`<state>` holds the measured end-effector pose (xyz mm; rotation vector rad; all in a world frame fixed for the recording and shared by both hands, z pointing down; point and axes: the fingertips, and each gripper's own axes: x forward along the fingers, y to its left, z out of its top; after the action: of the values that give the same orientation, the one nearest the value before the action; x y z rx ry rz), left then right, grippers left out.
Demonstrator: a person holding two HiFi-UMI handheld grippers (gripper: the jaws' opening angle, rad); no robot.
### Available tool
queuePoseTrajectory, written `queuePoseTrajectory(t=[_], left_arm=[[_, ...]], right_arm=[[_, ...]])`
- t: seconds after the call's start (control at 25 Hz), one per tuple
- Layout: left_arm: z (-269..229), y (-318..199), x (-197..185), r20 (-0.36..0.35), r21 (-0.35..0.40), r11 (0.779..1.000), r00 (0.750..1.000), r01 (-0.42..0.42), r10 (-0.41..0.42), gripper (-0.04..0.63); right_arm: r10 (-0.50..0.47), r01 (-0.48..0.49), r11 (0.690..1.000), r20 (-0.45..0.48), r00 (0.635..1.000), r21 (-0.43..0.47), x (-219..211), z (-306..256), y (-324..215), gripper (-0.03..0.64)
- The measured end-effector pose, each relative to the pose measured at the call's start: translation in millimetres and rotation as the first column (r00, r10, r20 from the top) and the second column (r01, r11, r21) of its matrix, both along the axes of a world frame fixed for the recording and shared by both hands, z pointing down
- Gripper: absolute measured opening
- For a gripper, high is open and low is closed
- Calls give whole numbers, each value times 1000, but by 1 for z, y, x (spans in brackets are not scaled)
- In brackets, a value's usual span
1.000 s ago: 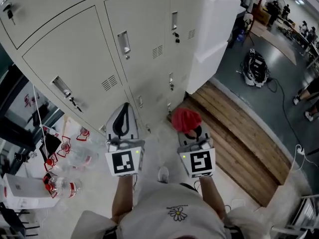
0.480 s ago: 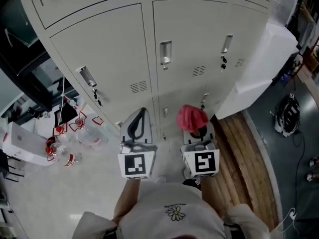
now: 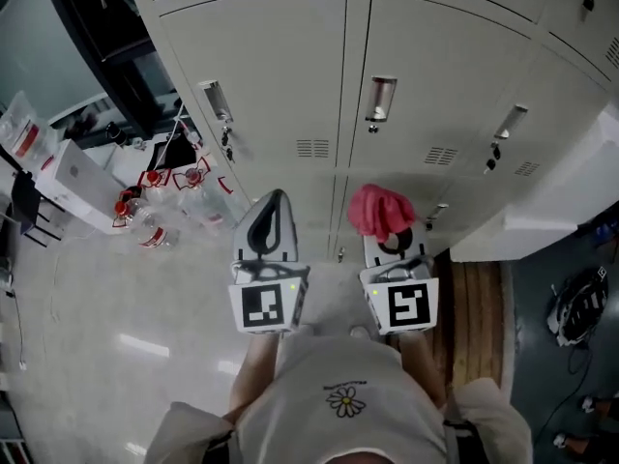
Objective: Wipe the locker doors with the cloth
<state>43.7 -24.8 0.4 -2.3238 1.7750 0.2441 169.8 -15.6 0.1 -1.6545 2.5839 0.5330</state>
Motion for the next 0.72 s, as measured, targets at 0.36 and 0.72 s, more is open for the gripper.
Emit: queuePoseTrajectory(t=[0.36, 0.72], left_arm=[[11, 5, -22, 17, -19, 991, 991, 131, -131, 17], [9, 4, -37, 29, -6, 989, 989, 147, -147, 17]], right_arm=[[-87, 88, 996, 14, 996, -11, -17, 11, 0, 31], [-53, 55, 997, 37, 998, -48, -18, 23, -2, 31]])
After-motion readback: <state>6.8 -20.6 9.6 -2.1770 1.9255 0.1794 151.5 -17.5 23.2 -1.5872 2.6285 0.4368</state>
